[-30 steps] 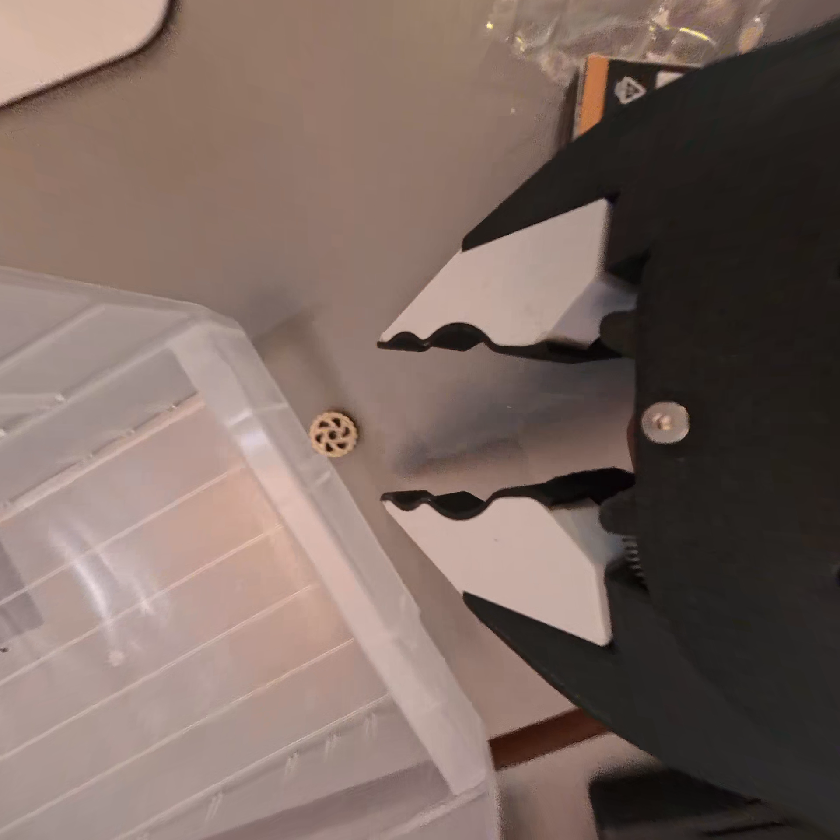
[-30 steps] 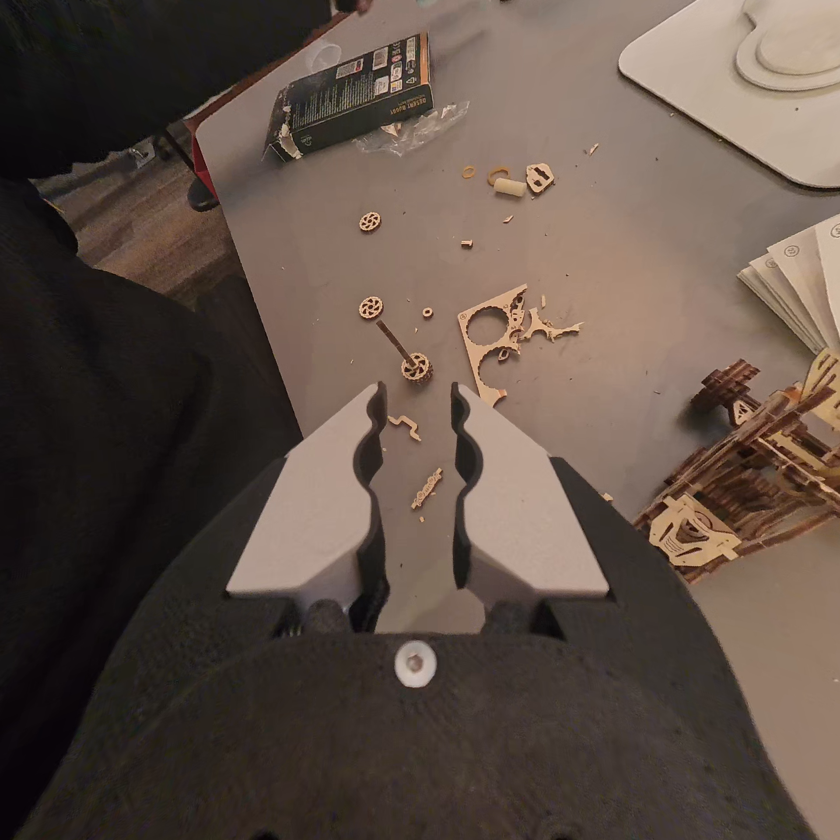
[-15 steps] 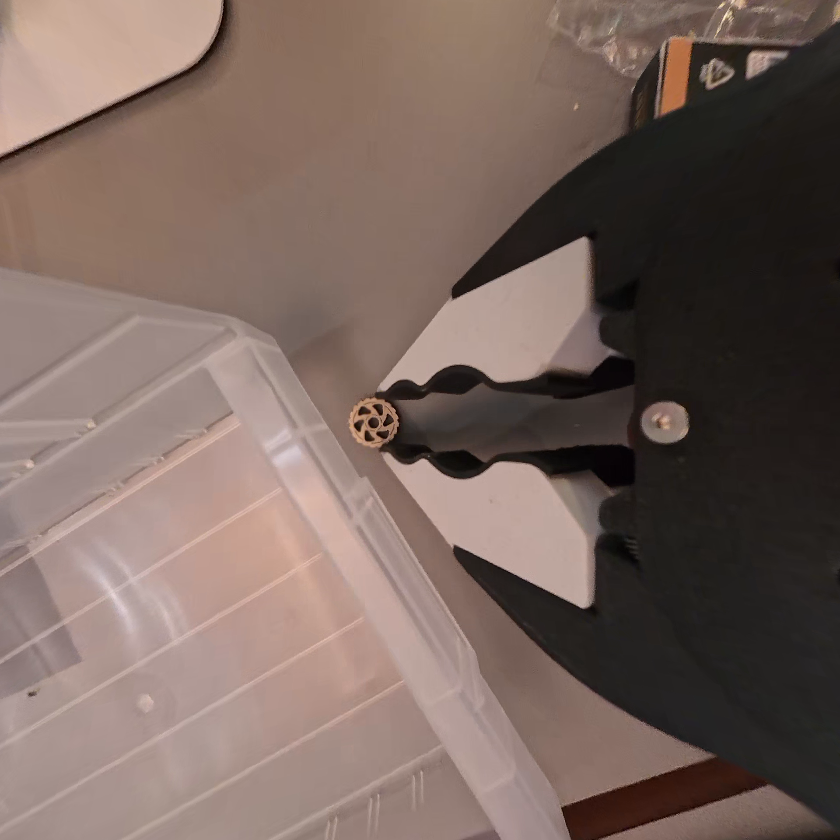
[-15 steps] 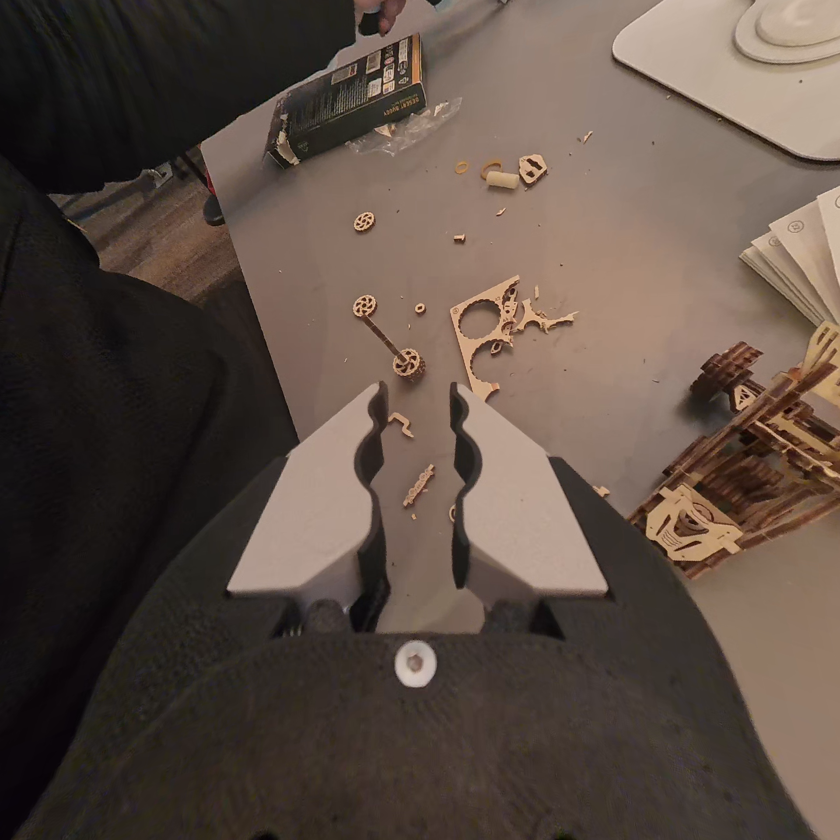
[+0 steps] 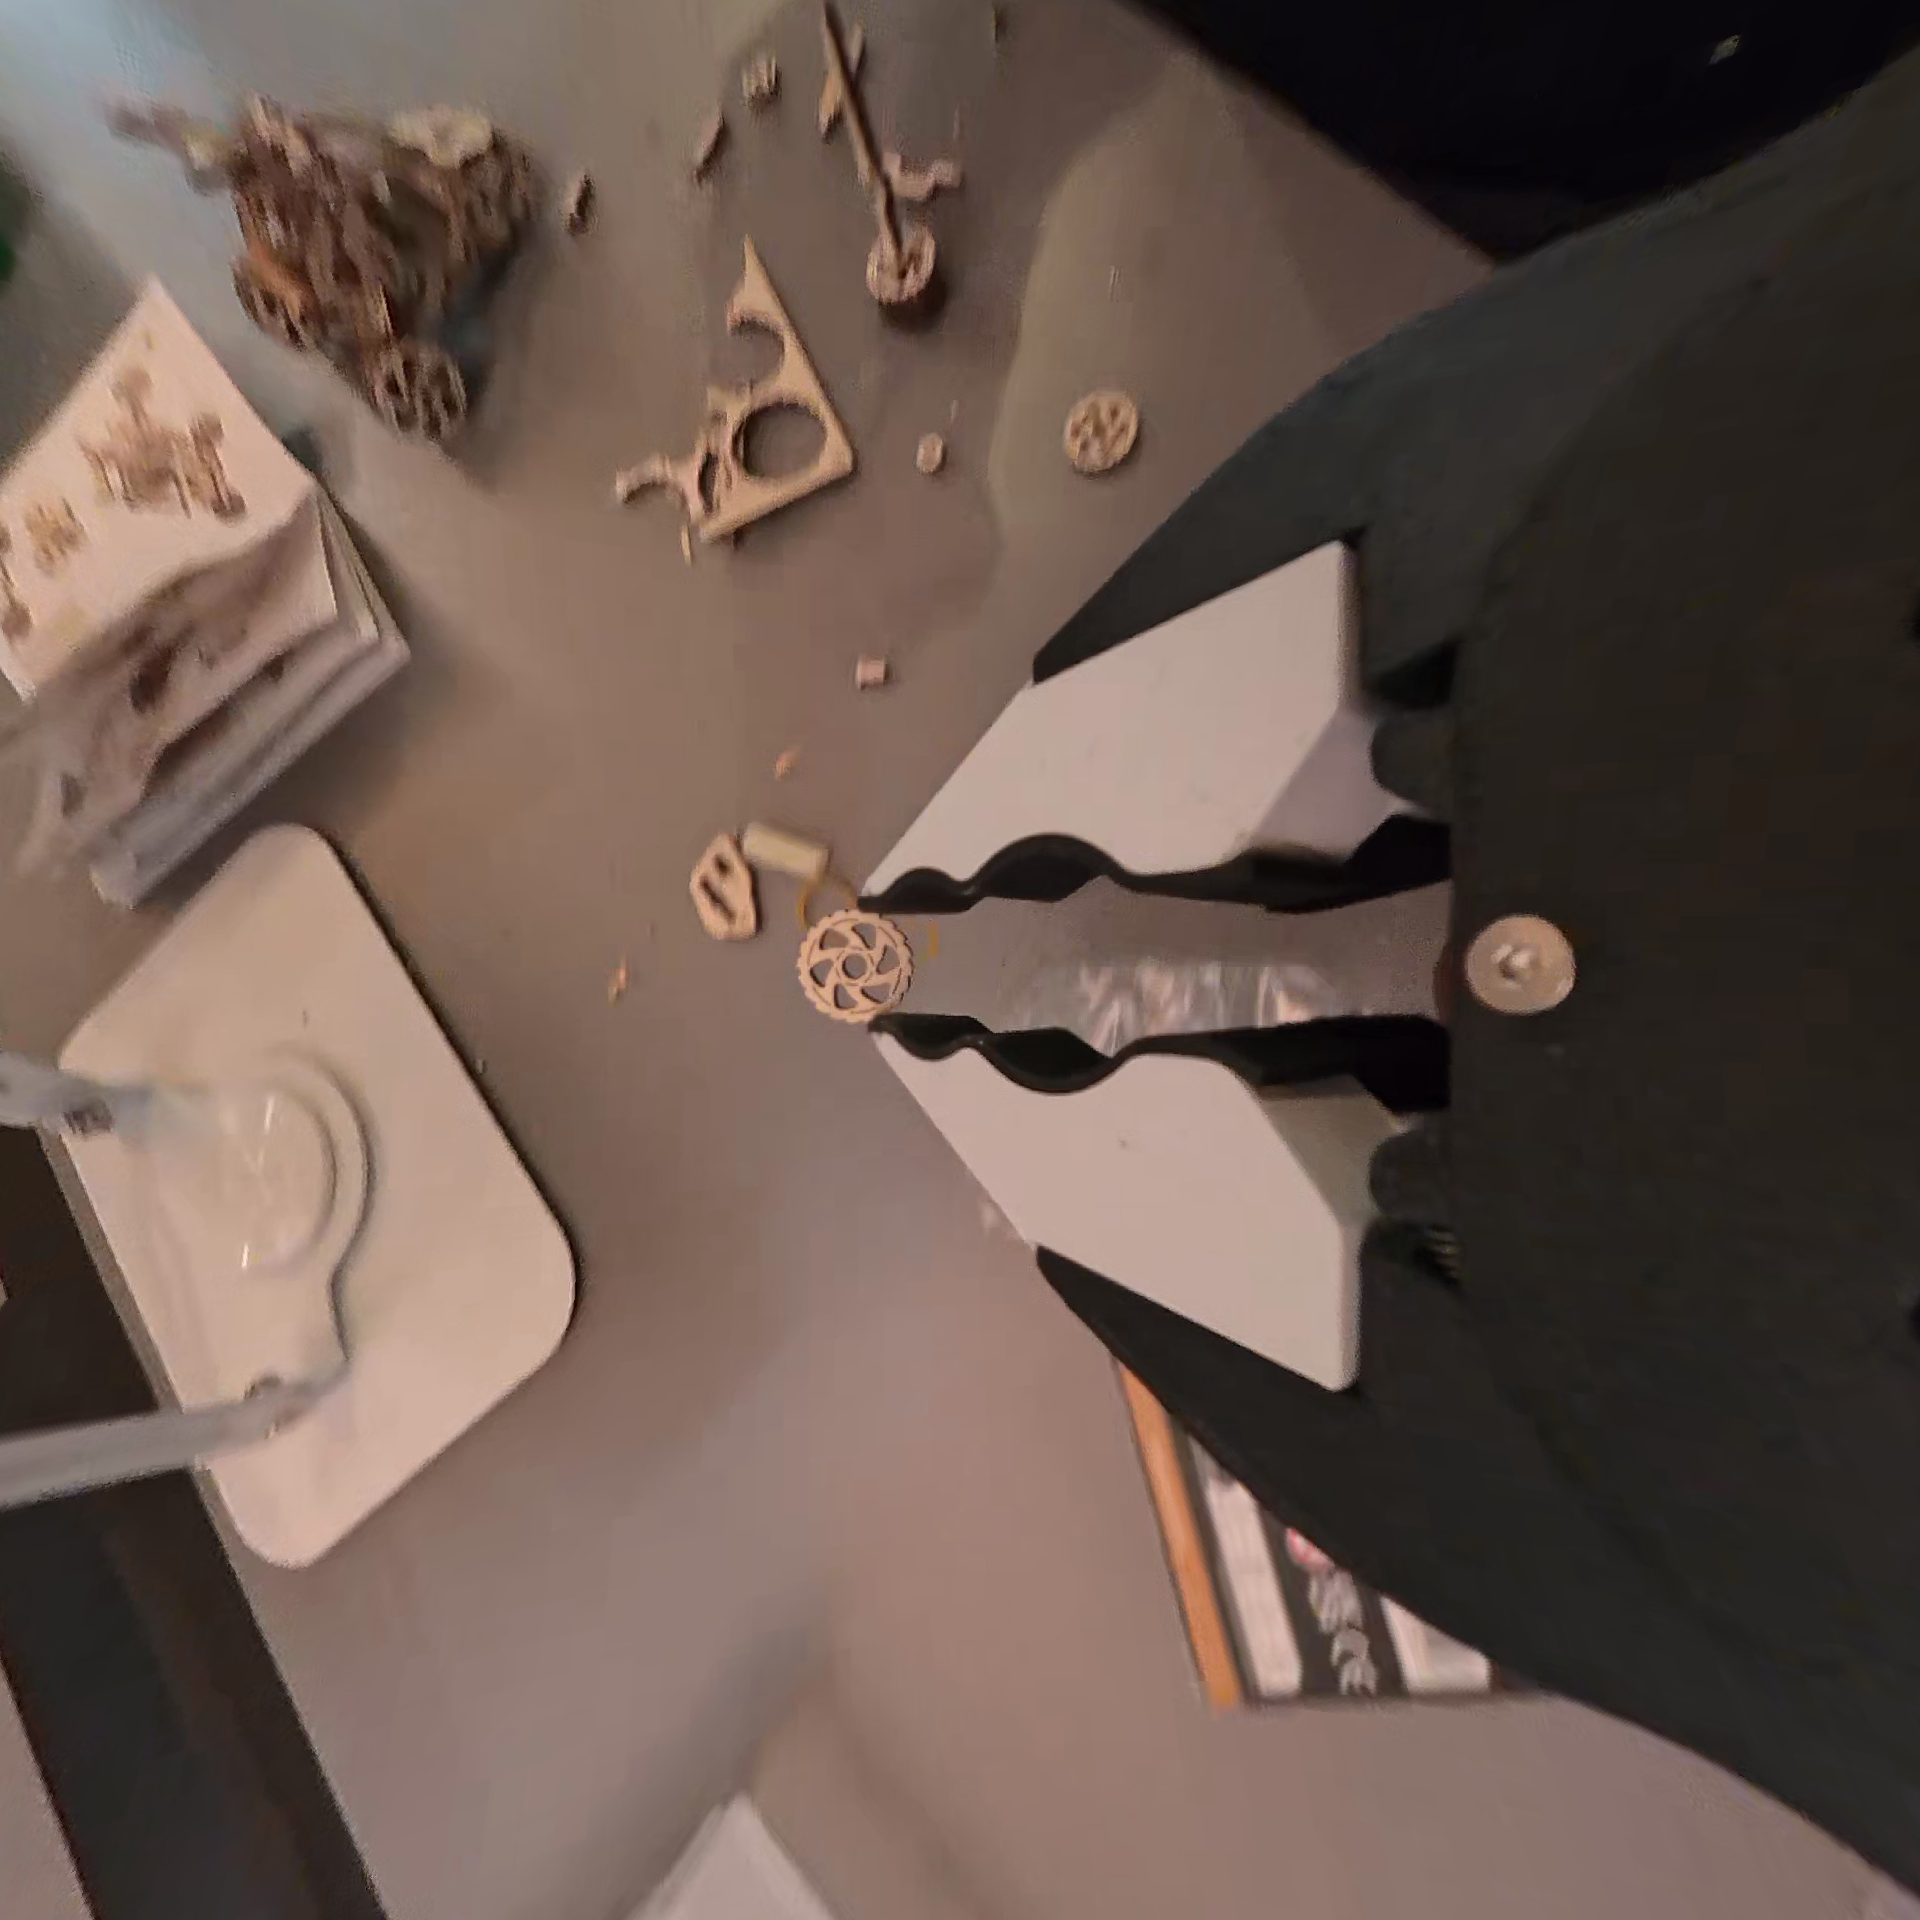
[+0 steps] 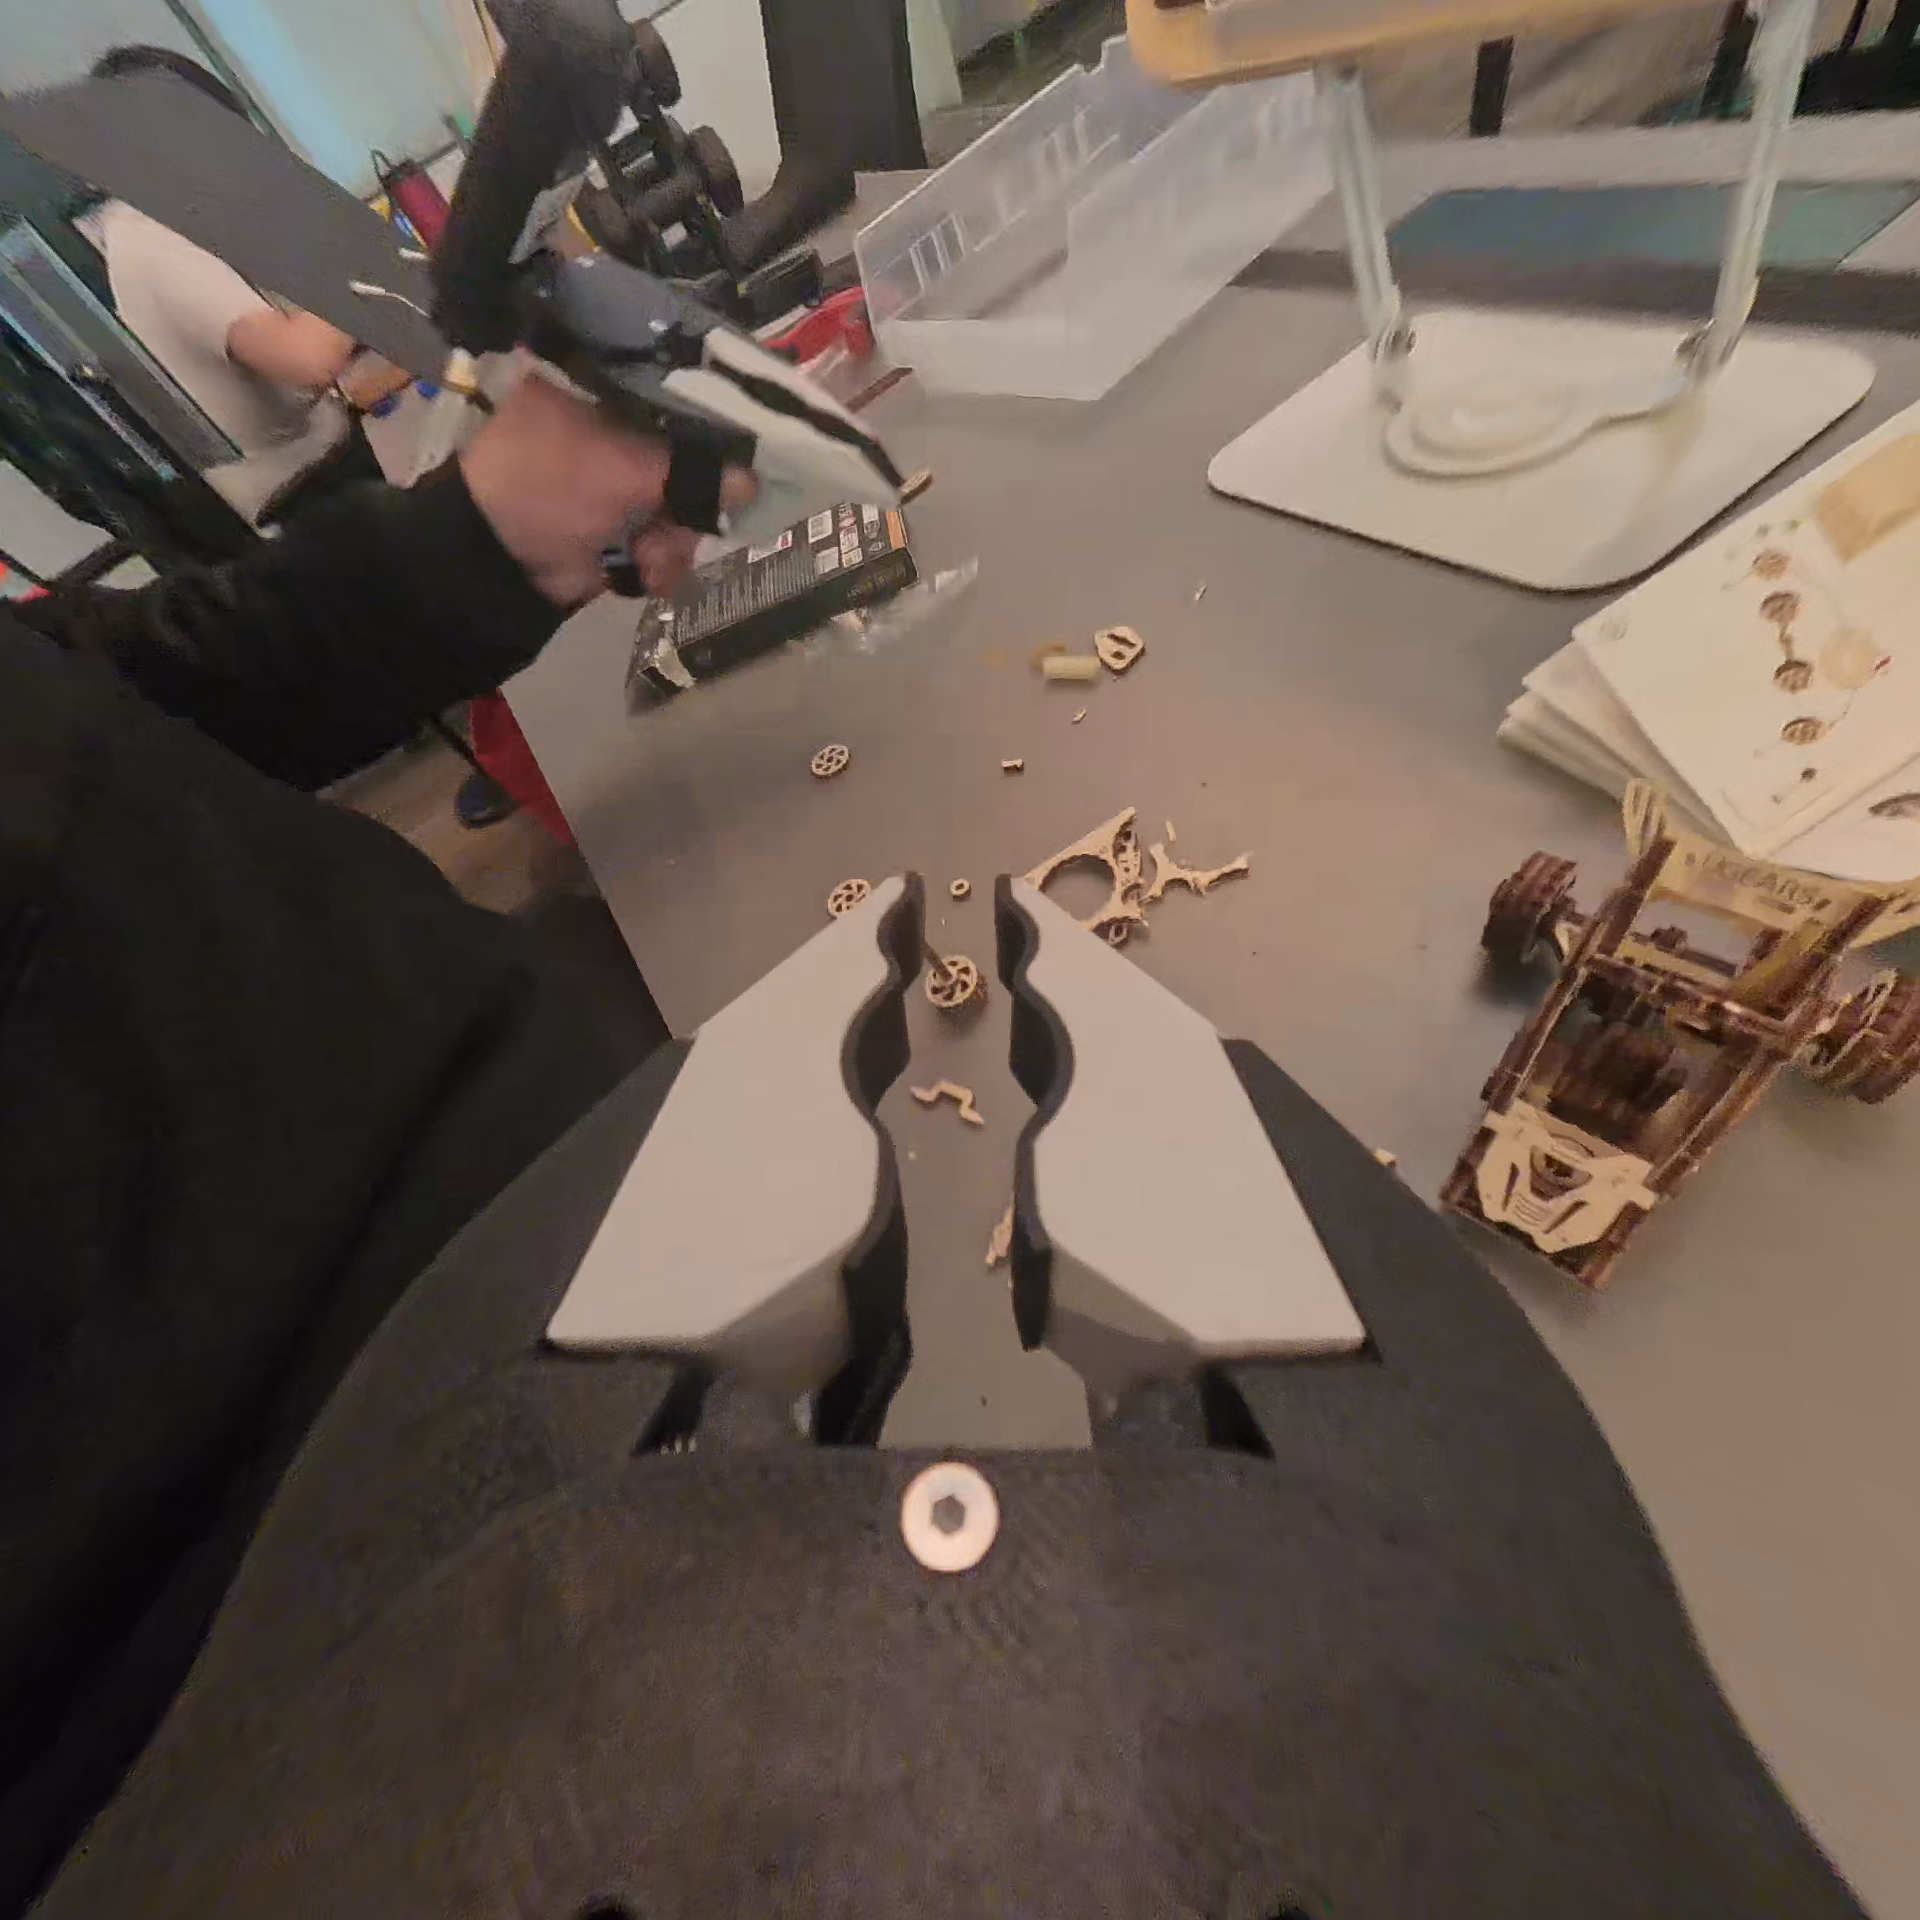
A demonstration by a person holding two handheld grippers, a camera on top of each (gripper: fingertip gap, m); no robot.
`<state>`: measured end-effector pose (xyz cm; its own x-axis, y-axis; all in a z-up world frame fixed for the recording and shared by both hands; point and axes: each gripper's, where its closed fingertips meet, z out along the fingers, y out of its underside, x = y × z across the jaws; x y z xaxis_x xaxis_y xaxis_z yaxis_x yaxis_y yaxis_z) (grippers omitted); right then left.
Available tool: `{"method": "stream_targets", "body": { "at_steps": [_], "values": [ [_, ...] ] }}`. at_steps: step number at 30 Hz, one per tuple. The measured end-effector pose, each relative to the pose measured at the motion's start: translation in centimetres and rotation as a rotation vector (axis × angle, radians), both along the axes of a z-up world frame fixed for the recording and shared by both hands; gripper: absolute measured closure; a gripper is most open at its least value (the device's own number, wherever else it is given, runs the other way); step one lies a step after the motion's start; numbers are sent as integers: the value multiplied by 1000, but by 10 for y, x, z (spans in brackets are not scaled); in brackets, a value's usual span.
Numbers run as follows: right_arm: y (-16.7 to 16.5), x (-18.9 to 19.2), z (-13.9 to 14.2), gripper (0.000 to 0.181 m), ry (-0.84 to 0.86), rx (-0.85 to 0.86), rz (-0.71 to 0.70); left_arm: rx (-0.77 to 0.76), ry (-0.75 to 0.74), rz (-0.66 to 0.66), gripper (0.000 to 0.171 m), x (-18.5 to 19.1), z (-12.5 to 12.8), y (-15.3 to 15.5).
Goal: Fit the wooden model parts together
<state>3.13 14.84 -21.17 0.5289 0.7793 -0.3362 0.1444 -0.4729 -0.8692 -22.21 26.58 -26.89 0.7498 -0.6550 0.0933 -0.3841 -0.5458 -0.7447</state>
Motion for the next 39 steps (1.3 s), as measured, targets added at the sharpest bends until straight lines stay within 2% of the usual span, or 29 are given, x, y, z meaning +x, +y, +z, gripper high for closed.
{"method": "stream_targets", "body": {
  "at_steps": [2, 4, 5, 6, 9, 12, 16, 18, 25, 27, 31, 34, 37, 39],
  "values": [
    [1, -3, 4, 168, -50, 58, 5, -17, -49, 35, 155, 6, 2, -22],
    [6, -5, 10, 173, -117, 176, -4, -3, -122, 73, 155, 12, 11, -41],
    [3, -9, 11, 179, -138, 231, 16, 25, -108, 95, 155, 9, 13, -46],
    [0, -11, 9, 181, -175, 273, 36, 45, -81, 119, 155, 5, 12, -49],
    [-13, -14, -2, 181, -322, 389, 106, 60, -143, 168, 155, 2, 16, -53],
    [-30, -18, -5, 181, -360, 438, 152, 127, -137, 188, 155, -4, 35, -44],
    [-44, -22, -4, 181, -349, 455, 164, 157, -77, 123, 155, 16, 20, -36],
    [-50, -24, -7, 181, -366, 464, 184, 148, -4, 87, 155, 24, 1, -38],
    [-79, -36, 3, 181, -347, 523, 252, 171, 24, 47, 155, 28, -6, -41],
    [-87, -35, 7, 181, -341, 528, 242, 163, 13, 30, 155, 31, -7, -48],
    [-109, -32, 17, 181, -314, 541, 219, 186, -2, 15, 155, 33, 8, -72],
    [-104, -23, 12, 179, -328, 501, 176, 201, -11, 8, 155, 38, 15, -81],
    [-77, 15, 6, 174, -354, 407, 0, 174, 11, -68, 155, 55, 9, -96],
    [-65, 36, 2, 168, -305, 317, -77, 128, 1, -100, 155, 62, -1, -105]
  ]
}}
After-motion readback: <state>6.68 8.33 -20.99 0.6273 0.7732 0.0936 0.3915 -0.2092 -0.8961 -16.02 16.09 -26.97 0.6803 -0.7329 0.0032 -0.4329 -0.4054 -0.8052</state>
